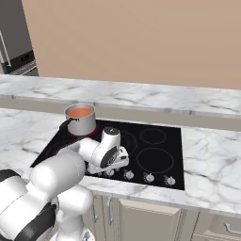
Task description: Wait until the marinara sauce is simmered to a deep red color and then turn off the stove.
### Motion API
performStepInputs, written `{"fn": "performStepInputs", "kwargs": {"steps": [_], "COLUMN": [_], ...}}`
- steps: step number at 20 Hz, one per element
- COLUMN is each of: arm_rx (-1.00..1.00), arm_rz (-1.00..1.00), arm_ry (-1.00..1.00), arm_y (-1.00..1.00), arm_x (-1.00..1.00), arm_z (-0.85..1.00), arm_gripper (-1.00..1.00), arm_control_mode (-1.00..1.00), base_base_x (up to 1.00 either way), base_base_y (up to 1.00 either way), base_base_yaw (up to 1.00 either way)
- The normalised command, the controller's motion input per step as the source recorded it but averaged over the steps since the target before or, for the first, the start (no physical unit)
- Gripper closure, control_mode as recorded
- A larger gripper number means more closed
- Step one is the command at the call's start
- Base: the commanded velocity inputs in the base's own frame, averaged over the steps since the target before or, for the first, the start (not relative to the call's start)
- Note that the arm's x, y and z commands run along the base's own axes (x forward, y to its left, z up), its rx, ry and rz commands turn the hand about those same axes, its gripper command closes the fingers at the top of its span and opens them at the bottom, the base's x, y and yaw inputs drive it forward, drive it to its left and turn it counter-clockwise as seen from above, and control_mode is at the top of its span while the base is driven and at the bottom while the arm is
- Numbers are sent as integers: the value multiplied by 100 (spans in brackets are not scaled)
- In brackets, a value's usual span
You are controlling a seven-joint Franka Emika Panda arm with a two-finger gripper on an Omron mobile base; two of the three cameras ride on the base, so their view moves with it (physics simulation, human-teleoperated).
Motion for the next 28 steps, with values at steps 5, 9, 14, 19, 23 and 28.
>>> {"fn": "performStepInputs", "kwargs": {"steps": [5,9,14,19,23,28], "arm_rx": [0,0,0,0,0,0], "arm_rz": [0,0,0,0,0,0], "arm_ry": [0,0,1,0,0,0], "arm_y": [0,0,0,-4,-13,0], "arm_x": [1,14,20,11,4,0], "arm_z": [0,0,0,0,0,0], "arm_gripper": [-100,-100,-100,-100,-100,-100], "arm_control_mode": [-100,-100,-100,-100,-100,-100], "base_base_x": [0,0,0,0,0,0], "base_base_y": [0,0,0,0,0,0], "base_base_yaw": [0,0,0,0,0,0]}}
